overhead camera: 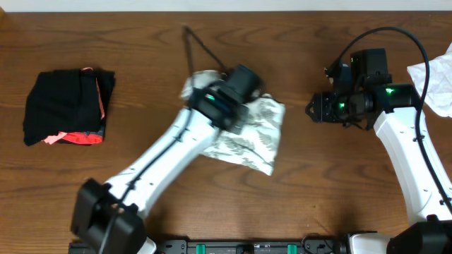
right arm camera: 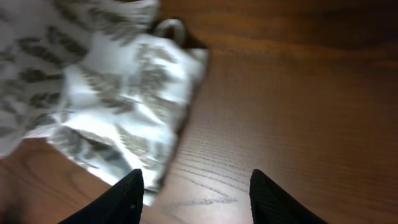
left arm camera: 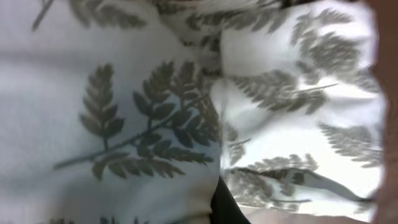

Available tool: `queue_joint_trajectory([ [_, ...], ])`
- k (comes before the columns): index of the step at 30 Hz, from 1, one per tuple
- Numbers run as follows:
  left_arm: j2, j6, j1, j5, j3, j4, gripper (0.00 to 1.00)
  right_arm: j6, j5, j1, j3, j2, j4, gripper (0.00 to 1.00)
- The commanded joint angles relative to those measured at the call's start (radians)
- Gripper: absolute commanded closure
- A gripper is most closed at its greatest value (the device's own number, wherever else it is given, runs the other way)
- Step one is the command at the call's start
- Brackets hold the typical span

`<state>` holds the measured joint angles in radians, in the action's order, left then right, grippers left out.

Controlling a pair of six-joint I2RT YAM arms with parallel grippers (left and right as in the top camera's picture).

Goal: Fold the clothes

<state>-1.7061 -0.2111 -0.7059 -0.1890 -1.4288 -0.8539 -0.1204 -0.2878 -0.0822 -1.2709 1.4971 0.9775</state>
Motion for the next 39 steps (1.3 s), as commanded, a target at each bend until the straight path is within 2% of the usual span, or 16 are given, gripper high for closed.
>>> queue_joint_trajectory([
  [1, -0.102, -0.068, -0.058, -0.055, -0.022, 0.015, 0.94, 0.018, -0.004, 0.005, -0.010, -0.018, 0.008, 0.48],
  [7, -0.178, -0.084, -0.130, -0.095, -0.022, 0.027, 0.94, 0.017, 0.024, 0.005, -0.010, -0.018, 0.031, 0.48],
  [15, -0.110, -0.082, -0.037, -0.113, -0.025, 0.025, 0.94, 0.010, 0.154, 0.005, -0.002, -0.018, 0.089, 0.50],
  [20, -0.052, -0.082, 0.082, -0.113, -0.025, 0.022, 0.94, 0.010, 0.153, -0.002, 0.014, -0.018, 0.089, 0.50],
  [28, -0.025, -0.102, 0.370, -0.108, -0.024, -0.006, 0.94, 0.010, 0.152, -0.071, 0.024, -0.018, 0.089, 0.51],
  [34, -0.025, -0.094, 0.596, 0.003, -0.022, -0.004, 0.94, -0.007, 0.153, -0.142, 0.024, -0.011, 0.077, 0.51],
  [39, -0.025, -0.068, 0.714, 0.032, -0.022, 0.000, 0.94, -0.021, 0.153, -0.181, 0.024, 0.003, 0.064, 0.51],
])
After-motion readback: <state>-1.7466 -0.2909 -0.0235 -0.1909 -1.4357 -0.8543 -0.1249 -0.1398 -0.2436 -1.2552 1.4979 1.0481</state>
